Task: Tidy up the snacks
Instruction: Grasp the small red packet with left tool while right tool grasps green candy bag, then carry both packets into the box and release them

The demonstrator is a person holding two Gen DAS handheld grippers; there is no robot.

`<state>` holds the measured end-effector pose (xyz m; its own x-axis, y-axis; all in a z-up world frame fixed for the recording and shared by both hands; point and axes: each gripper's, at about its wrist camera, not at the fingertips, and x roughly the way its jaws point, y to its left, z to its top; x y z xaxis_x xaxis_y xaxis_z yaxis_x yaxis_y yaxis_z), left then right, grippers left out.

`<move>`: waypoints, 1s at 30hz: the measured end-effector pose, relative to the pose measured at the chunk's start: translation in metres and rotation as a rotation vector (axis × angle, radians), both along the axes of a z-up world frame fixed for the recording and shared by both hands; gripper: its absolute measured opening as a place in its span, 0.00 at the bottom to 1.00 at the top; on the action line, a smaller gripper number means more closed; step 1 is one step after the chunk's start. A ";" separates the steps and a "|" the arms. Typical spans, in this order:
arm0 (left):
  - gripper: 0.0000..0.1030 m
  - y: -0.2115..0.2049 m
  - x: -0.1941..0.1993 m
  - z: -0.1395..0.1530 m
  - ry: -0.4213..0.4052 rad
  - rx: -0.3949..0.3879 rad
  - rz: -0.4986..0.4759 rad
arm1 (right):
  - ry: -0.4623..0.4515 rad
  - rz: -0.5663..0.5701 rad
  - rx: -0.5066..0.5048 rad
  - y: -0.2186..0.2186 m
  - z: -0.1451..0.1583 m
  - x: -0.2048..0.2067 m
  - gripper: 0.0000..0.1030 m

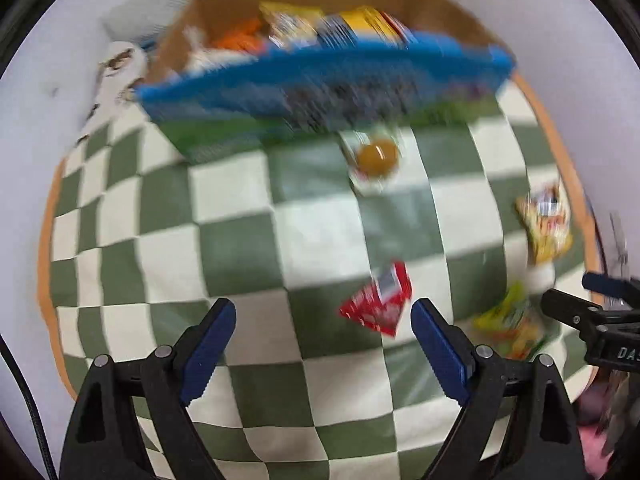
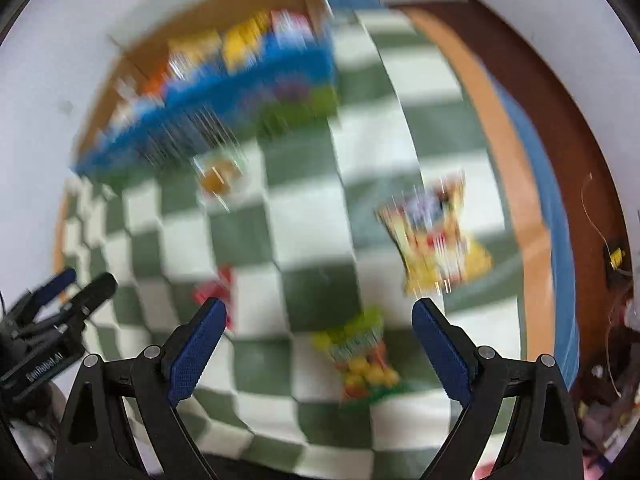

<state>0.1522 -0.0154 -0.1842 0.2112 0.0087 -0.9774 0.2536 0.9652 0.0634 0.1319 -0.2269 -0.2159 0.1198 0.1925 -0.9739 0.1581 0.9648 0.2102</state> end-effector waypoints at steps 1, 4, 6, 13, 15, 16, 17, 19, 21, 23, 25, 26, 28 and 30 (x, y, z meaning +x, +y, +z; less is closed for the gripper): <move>0.87 -0.005 -0.001 -0.010 0.021 0.007 -0.028 | 0.028 0.015 -0.008 0.000 -0.012 -0.006 0.93; 0.87 -0.022 -0.002 -0.036 0.087 0.005 -0.106 | 0.081 0.051 -0.022 0.000 -0.042 -0.018 0.93; 0.87 -0.033 0.003 -0.059 0.154 0.001 -0.143 | 0.097 0.061 -0.027 0.000 -0.058 -0.025 0.93; 0.43 -0.033 0.020 -0.101 0.244 -0.061 -0.033 | 0.092 0.080 0.002 0.001 -0.094 -0.039 0.65; 0.43 -0.027 0.017 -0.099 0.249 -0.080 0.005 | 0.080 0.070 -0.003 0.002 -0.095 -0.041 0.59; 0.43 -0.024 0.014 -0.099 0.254 -0.084 0.026 | 0.078 0.058 -0.006 0.002 -0.094 -0.042 0.58; 0.43 -0.018 0.010 -0.100 0.263 -0.082 0.052 | 0.080 0.039 -0.002 0.003 -0.096 -0.040 0.57; 0.43 -0.005 0.000 -0.102 0.292 -0.098 0.107 | 0.096 -0.041 0.054 -0.001 -0.099 -0.039 0.57; 0.43 0.006 -0.009 -0.105 0.315 -0.091 0.146 | 0.108 -0.104 0.113 -0.005 -0.104 -0.033 0.57; 0.43 0.019 -0.020 -0.108 0.338 -0.101 0.186 | 0.124 -0.160 0.195 -0.004 -0.110 -0.030 0.57; 0.43 0.028 -0.025 -0.111 0.351 -0.117 0.219 | 0.131 -0.142 0.216 0.002 -0.113 -0.026 0.58; 0.44 0.031 -0.026 -0.112 0.353 -0.134 0.235 | 0.133 -0.127 0.213 0.005 -0.113 -0.024 0.58; 0.46 0.033 -0.026 -0.115 0.363 -0.156 0.253 | 0.144 -0.081 0.191 0.011 -0.113 -0.020 0.64; 0.53 0.029 -0.024 -0.121 0.379 -0.169 0.250 | 0.154 -0.042 0.163 0.018 -0.111 -0.017 0.78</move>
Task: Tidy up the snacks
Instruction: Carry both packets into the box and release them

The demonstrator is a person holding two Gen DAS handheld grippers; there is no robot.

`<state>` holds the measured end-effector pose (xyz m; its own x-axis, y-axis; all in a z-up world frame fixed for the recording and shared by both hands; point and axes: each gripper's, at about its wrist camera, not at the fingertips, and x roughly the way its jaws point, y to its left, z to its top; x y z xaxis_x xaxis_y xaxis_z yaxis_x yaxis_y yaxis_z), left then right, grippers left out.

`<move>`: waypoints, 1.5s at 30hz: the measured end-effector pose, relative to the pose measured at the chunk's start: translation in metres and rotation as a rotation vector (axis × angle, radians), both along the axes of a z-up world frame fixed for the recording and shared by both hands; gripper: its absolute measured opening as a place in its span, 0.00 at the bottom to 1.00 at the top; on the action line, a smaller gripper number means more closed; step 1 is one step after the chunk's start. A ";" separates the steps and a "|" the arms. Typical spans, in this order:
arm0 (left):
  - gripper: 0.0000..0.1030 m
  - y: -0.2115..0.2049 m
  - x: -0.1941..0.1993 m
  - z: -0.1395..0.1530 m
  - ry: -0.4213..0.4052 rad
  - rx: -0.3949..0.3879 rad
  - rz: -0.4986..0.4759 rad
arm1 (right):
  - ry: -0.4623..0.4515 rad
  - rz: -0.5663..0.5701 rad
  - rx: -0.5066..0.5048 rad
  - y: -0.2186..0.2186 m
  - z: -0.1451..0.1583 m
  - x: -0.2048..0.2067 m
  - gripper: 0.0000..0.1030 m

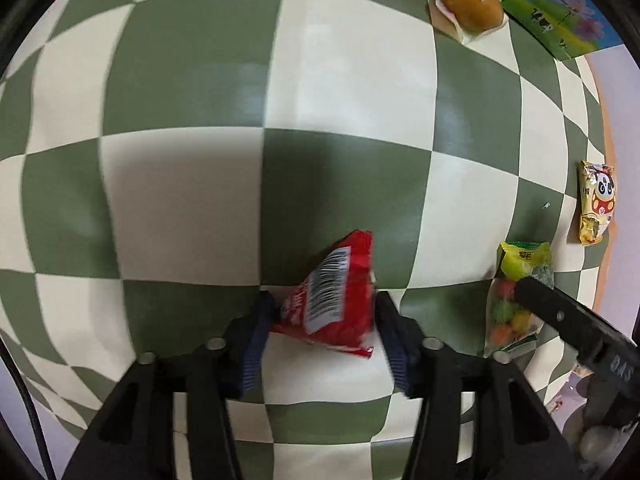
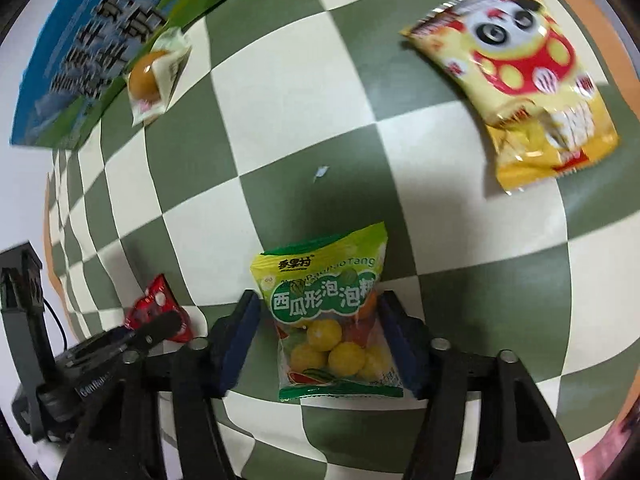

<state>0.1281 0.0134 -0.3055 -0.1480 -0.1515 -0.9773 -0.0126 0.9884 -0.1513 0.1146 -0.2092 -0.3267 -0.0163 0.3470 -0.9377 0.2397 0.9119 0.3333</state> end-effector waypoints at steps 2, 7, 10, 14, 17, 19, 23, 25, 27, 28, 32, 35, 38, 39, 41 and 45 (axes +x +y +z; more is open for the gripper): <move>0.56 -0.005 0.002 -0.002 0.001 0.015 -0.007 | -0.006 0.039 -0.029 0.008 0.002 0.004 0.78; 0.44 -0.019 0.000 0.002 -0.038 0.066 -0.018 | 0.005 0.140 -0.098 0.027 -0.004 0.006 0.78; 0.39 -0.023 -0.005 0.010 -0.061 0.083 -0.021 | -0.016 0.168 -0.172 0.035 -0.003 0.003 0.61; 0.39 -0.027 -0.007 0.021 -0.071 0.076 -0.015 | -0.051 0.167 -0.176 0.040 0.002 0.001 0.53; 0.39 -0.020 -0.001 0.035 -0.079 0.056 -0.014 | -0.060 0.149 -0.152 0.031 0.009 -0.001 0.53; 0.39 -0.017 0.008 0.048 -0.085 0.030 -0.003 | -0.063 0.121 -0.112 0.023 0.015 -0.001 0.53; 0.39 -0.016 0.019 0.087 -0.136 -0.040 0.028 | -0.092 0.078 -0.040 0.003 0.037 0.004 0.53; 0.39 -0.019 0.024 0.108 -0.173 -0.066 0.034 | -0.124 0.063 -0.009 -0.001 0.053 0.009 0.53; 0.39 -0.015 0.034 0.128 -0.217 -0.101 0.037 | -0.154 0.051 0.021 -0.008 0.069 0.017 0.53; 0.39 -0.013 0.047 0.139 -0.236 -0.116 0.038 | -0.180 0.047 0.041 -0.010 0.082 0.024 0.53; 0.39 -0.018 0.085 0.186 -0.308 -0.173 0.013 | -0.292 0.037 0.103 -0.020 0.137 0.052 0.52; 0.39 -0.024 0.120 0.211 -0.360 -0.172 -0.001 | -0.369 0.034 0.134 -0.006 0.173 0.082 0.53; 0.39 -0.028 0.163 0.223 -0.379 -0.151 -0.007 | -0.447 0.060 0.145 0.009 0.206 0.125 0.53; 0.39 -0.027 0.178 0.223 -0.378 -0.144 0.002 | -0.460 0.070 0.137 0.008 0.212 0.140 0.53; 0.39 -0.023 0.209 0.216 -0.355 -0.135 0.018 | -0.494 0.102 0.102 0.021 0.220 0.176 0.53; 0.39 -0.003 0.263 0.188 -0.266 -0.120 0.067 | -0.492 0.159 0.033 0.042 0.212 0.237 0.53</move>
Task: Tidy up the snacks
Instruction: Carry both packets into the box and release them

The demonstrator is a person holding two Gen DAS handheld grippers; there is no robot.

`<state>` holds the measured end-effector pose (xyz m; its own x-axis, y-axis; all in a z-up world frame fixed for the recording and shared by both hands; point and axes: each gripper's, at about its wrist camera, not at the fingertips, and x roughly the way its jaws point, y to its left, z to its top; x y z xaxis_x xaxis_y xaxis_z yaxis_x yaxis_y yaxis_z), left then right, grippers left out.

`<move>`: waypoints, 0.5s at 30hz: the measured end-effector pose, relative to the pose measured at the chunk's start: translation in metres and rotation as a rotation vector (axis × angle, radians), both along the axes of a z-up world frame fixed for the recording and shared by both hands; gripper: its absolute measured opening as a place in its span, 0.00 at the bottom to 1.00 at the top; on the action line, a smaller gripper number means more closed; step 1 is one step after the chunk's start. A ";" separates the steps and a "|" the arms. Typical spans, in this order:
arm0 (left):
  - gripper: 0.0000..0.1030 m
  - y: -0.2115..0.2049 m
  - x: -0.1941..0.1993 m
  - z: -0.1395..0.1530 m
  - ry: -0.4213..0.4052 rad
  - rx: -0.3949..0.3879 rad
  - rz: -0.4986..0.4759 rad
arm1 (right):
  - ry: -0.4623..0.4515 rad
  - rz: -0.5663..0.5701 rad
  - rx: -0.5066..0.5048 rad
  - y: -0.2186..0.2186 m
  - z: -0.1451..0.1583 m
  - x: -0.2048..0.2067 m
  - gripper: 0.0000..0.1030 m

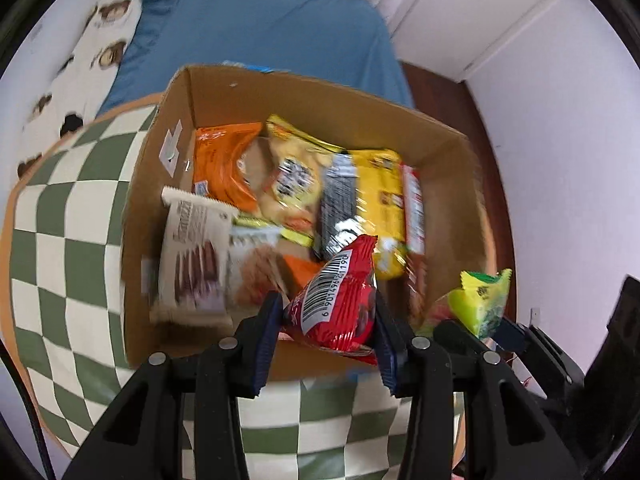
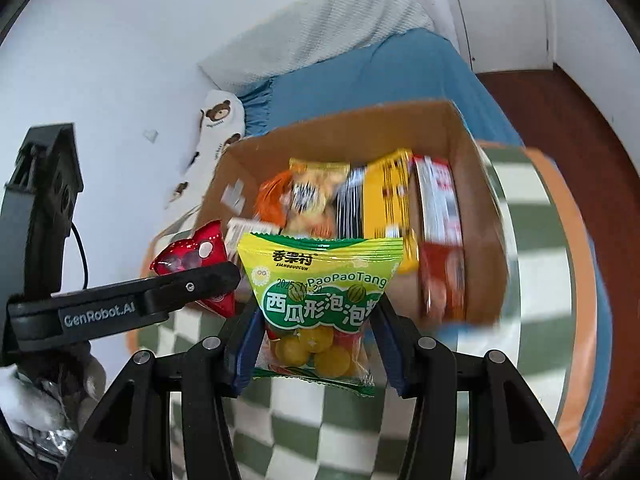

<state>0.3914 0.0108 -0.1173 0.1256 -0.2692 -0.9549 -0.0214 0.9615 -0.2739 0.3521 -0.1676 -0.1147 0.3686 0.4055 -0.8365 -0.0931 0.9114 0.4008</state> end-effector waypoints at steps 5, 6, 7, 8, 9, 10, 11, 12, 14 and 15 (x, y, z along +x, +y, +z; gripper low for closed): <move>0.39 0.012 0.049 -0.044 0.126 0.001 0.028 | 0.056 0.031 -0.056 0.021 -0.029 0.059 0.53; 0.39 0.013 0.054 -0.048 0.138 0.009 0.030 | 0.060 0.033 -0.064 0.023 -0.033 0.064 0.53; 0.39 0.014 0.061 -0.055 0.149 0.012 0.031 | 0.070 0.034 -0.073 0.025 -0.040 0.073 0.53; 0.40 0.015 0.064 -0.058 0.159 0.015 0.032 | 0.077 0.036 -0.076 0.026 -0.045 0.077 0.53; 0.40 0.016 0.068 -0.062 0.167 0.019 0.037 | 0.089 0.033 -0.081 0.027 -0.052 0.086 0.53; 0.40 0.017 0.071 -0.066 0.175 0.023 0.037 | 0.096 0.032 -0.085 0.028 -0.056 0.091 0.53; 0.41 0.017 0.073 -0.071 0.191 0.024 0.036 | 0.104 0.035 -0.090 0.029 -0.061 0.095 0.53; 0.42 0.018 0.075 -0.076 0.212 0.025 0.036 | 0.128 0.043 -0.100 0.032 -0.069 0.103 0.53; 0.53 0.019 0.078 -0.082 0.223 0.029 0.043 | 0.192 0.050 -0.116 0.035 -0.088 0.109 0.64; 0.61 0.020 0.079 -0.083 0.207 0.045 0.040 | 0.208 0.049 -0.125 0.033 -0.093 0.113 0.81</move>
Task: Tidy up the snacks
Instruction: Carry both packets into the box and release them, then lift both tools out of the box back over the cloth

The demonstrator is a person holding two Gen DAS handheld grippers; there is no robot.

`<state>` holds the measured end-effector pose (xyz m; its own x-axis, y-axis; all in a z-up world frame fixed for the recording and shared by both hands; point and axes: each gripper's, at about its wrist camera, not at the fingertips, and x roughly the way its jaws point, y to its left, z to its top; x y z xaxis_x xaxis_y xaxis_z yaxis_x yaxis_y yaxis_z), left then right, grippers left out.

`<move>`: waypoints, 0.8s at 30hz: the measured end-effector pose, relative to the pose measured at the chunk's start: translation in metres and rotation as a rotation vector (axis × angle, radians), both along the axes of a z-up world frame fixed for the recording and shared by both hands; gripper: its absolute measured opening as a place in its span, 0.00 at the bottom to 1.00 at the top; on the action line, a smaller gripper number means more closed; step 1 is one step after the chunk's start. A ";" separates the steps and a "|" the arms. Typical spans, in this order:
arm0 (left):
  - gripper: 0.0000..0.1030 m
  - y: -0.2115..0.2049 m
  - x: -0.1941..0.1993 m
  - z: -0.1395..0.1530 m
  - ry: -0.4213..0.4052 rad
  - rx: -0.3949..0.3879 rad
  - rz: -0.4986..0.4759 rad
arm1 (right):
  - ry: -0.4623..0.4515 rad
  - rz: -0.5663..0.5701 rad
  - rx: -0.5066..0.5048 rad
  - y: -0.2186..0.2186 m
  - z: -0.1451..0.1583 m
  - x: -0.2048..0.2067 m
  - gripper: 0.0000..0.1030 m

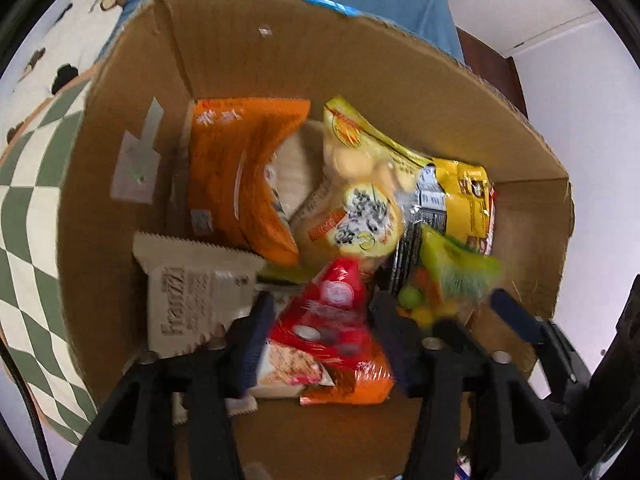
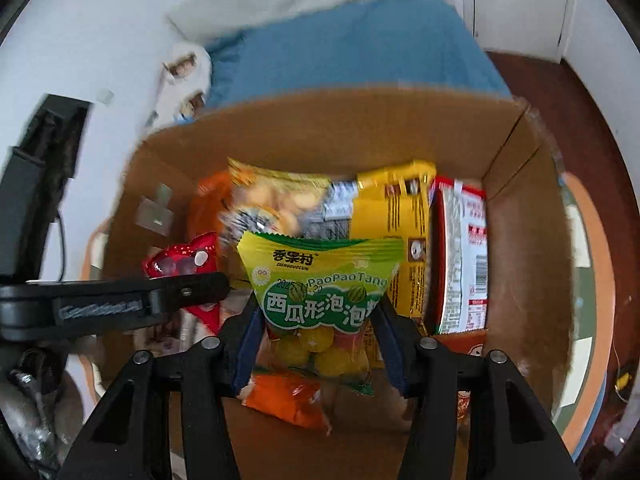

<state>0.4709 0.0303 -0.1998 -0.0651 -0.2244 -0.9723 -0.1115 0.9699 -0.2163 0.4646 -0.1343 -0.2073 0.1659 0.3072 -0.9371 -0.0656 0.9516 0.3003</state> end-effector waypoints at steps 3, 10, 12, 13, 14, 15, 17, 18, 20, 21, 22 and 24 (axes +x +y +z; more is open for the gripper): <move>0.88 0.000 -0.001 0.003 -0.038 0.044 -0.019 | 0.005 0.009 -0.032 -0.003 -0.006 0.000 0.91; 0.89 -0.003 -0.010 0.006 -0.080 0.064 -0.036 | 0.013 -0.035 -0.048 -0.024 -0.009 -0.002 0.93; 0.89 -0.006 -0.012 0.011 -0.110 0.082 -0.045 | 0.011 -0.045 -0.063 -0.029 -0.007 -0.004 0.94; 0.89 -0.007 -0.014 0.012 -0.119 0.091 -0.049 | 0.009 -0.052 -0.072 -0.031 -0.007 -0.006 0.94; 0.89 -0.008 -0.016 0.014 -0.129 0.098 -0.053 | 0.007 -0.056 -0.078 -0.033 -0.006 -0.006 0.94; 0.89 -0.010 -0.018 0.016 -0.139 0.102 -0.058 | 0.004 -0.057 -0.088 -0.035 -0.004 -0.009 0.94; 0.89 -0.013 -0.023 0.019 -0.159 0.117 -0.065 | -0.009 -0.057 -0.117 -0.037 -0.001 -0.013 0.94; 0.89 -0.014 -0.025 0.021 -0.168 0.120 -0.068 | -0.011 -0.058 -0.123 -0.038 0.001 -0.016 0.94; 0.89 -0.017 -0.032 0.027 -0.191 0.129 -0.074 | -0.011 -0.060 -0.134 -0.039 0.004 -0.020 0.94; 0.89 -0.018 -0.034 0.028 -0.197 0.134 -0.077 | -0.012 -0.061 -0.140 -0.040 0.005 -0.022 0.94; 0.89 -0.018 -0.038 0.031 -0.205 0.142 -0.077 | -0.014 -0.061 -0.145 -0.041 0.006 -0.024 0.94; 0.89 -0.019 -0.048 0.038 -0.228 0.149 -0.074 | -0.025 -0.062 -0.156 -0.043 0.011 -0.029 0.94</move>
<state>0.4233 0.0111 -0.1617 0.1480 -0.0810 -0.9857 -0.0044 0.9966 -0.0826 0.4357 -0.1769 -0.1967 0.2038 0.1464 -0.9680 -0.0104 0.9890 0.1473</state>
